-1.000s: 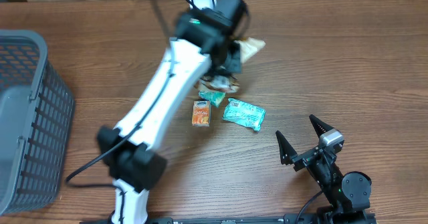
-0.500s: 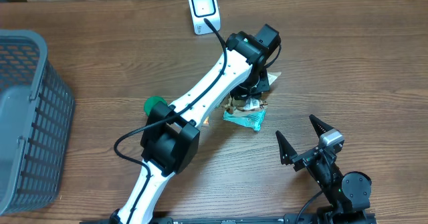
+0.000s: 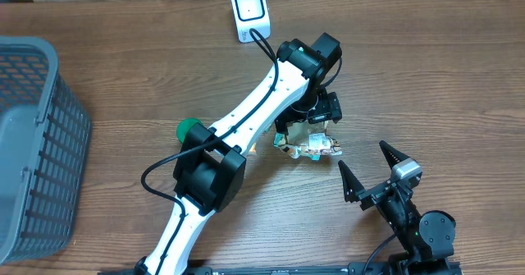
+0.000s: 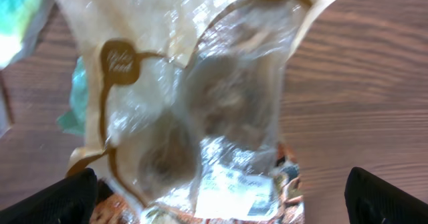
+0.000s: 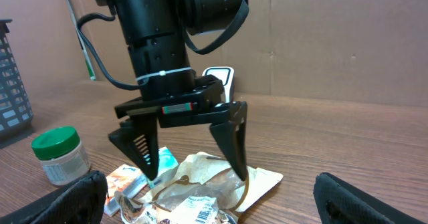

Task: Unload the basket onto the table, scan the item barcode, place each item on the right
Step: 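Release the brown pouch onto the green packet and retract the left gripper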

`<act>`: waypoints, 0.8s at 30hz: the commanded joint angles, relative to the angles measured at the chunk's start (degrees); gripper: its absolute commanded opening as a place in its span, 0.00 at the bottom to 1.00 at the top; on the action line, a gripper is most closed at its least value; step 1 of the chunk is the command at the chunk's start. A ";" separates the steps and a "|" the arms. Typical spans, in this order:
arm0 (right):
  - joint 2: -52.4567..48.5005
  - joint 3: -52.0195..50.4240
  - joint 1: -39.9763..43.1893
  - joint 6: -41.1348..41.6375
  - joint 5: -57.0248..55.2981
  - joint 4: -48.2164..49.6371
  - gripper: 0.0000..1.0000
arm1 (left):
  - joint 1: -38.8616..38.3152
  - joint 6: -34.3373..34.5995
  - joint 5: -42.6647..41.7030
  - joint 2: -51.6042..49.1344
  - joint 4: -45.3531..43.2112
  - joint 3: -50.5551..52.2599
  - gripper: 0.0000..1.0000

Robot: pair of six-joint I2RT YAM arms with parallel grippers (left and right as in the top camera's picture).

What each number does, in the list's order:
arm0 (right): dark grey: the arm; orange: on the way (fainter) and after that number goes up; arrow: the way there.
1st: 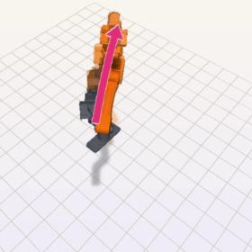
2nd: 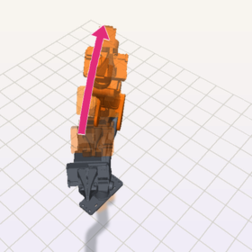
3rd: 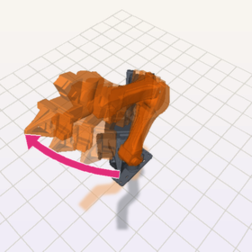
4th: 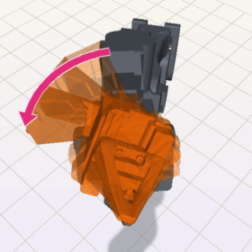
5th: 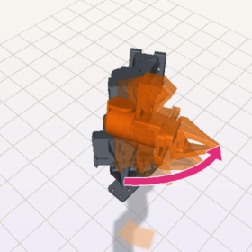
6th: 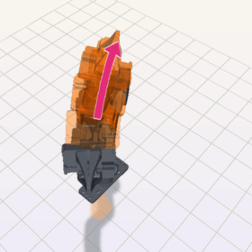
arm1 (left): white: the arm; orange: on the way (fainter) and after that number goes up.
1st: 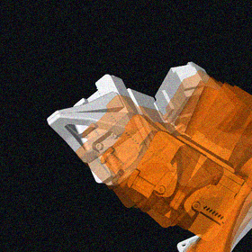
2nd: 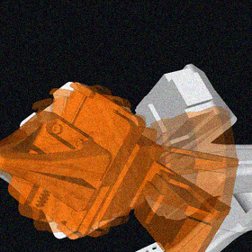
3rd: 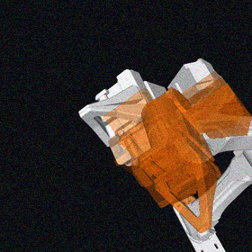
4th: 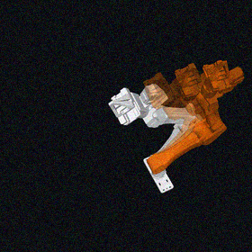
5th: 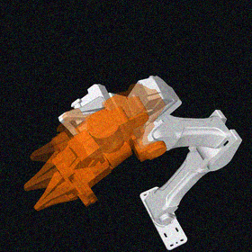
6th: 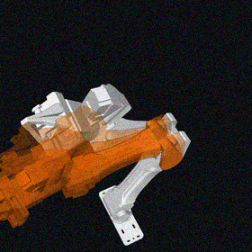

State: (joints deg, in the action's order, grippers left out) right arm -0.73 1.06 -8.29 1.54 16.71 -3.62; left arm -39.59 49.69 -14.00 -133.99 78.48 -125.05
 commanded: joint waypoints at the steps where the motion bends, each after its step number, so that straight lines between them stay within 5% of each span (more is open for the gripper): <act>1: 0.57 -0.59 -0.22 0.39 0.31 0.35 1.00 | 1.03 -1.92 -0.55 0.24 2.32 -3.58 1.00; 8: 0.57 -0.59 -0.22 0.39 0.31 0.35 1.00 | 1.79 -7.32 9.35 12.13 14.69 -17.73 1.00; 15: 0.57 -0.59 -0.22 0.39 0.31 0.33 1.00 | 3.06 -17.09 12.37 26.40 18.34 -20.28 1.00; 24: 0.57 -0.59 -0.22 0.39 0.31 0.33 1.00 | 16.61 -20.26 14.58 45.44 18.34 -20.28 1.00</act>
State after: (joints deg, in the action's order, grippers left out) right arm -0.73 1.06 -8.29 1.54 16.73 -3.64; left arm -27.70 32.38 -1.93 -92.38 96.51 -144.90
